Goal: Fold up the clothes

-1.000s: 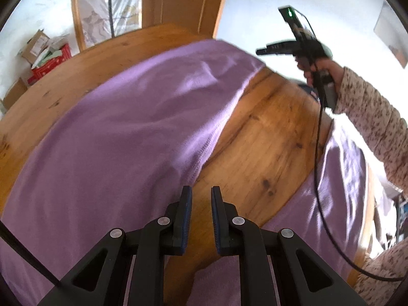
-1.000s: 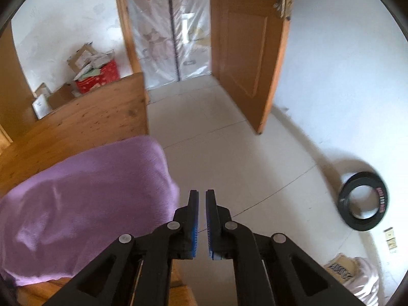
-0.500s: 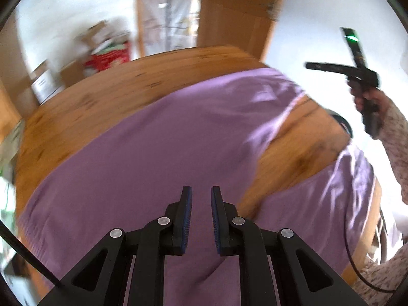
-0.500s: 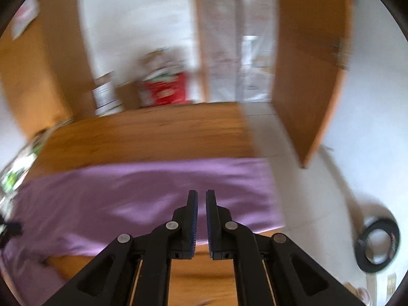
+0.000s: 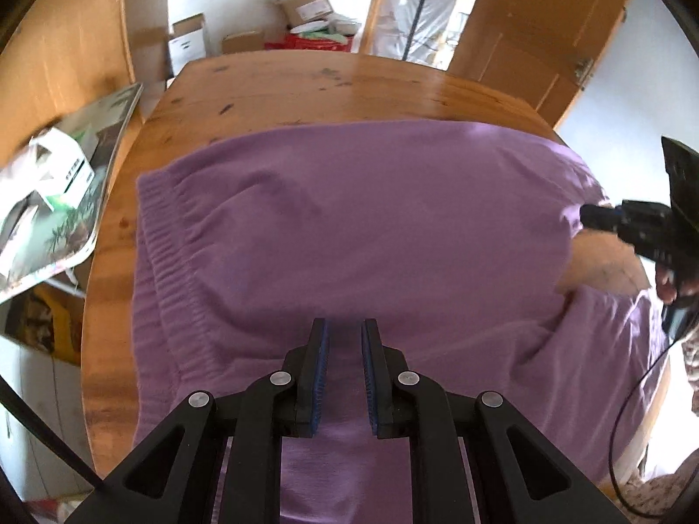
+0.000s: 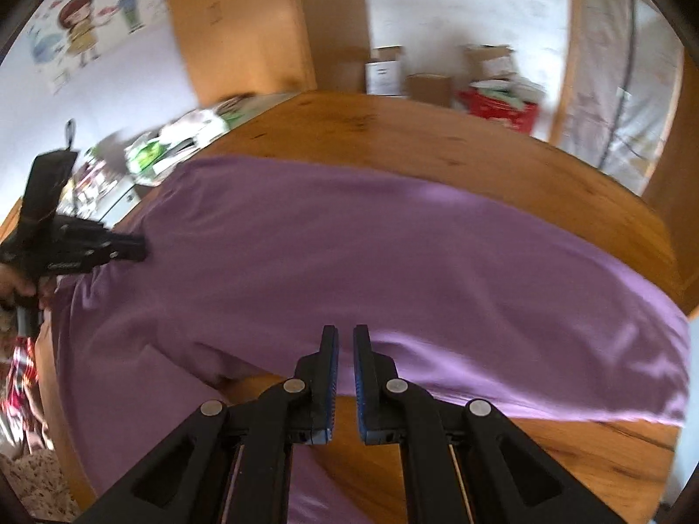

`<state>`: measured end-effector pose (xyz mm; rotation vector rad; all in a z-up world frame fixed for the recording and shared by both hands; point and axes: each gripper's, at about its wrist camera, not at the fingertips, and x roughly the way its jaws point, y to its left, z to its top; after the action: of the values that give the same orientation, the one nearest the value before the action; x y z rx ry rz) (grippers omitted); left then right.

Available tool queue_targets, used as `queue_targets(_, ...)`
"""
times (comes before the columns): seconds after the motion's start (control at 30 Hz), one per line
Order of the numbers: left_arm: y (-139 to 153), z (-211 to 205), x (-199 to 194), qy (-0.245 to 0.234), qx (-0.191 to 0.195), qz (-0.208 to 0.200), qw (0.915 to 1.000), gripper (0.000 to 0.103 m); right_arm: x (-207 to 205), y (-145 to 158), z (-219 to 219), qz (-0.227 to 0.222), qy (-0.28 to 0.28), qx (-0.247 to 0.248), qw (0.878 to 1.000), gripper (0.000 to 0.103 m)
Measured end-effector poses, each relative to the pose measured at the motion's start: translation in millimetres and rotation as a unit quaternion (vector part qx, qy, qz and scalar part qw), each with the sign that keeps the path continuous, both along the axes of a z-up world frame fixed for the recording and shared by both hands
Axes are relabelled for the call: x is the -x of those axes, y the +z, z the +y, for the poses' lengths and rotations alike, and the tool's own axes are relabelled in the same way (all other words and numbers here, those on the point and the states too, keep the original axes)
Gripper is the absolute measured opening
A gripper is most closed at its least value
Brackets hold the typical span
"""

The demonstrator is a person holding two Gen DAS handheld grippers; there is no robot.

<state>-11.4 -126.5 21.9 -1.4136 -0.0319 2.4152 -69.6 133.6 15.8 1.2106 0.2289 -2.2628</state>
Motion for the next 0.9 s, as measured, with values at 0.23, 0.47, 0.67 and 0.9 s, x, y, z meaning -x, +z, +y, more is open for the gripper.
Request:
queue_targets(0.23, -6.3, -17.5, 5.3, 0.012, -0.017, 0.006, 0.9998, 0.015, -11.9, -23.3, -42.1, -0.007, 0.038, -0.032, 0.999, 0.010)
queue_targets(0.47, -7.5, -27.7, 14.3, 0.014, -0.044, 0.011, 0.9989, 0.015, -11.2, -28.8, -50.8, -0.002, 0.037, -0.029, 0.999, 0.010)
queue_targets(0.67, -5.9, -32.5, 21.5, 0.033, -0.056, 0.017, 0.9978, 0.015, 0.1, -30.1, -57.8, 0.000, 0.015, -0.019, 1.000, 0.011)
queue_targets(0.9, -2.9, -28.5, 29.1, 0.042, -0.035, 0.023, 0.9982, 0.015, 2.5, -30.5, -64.9, 0.006, 0.004, -0.016, 1.000, 0.012)
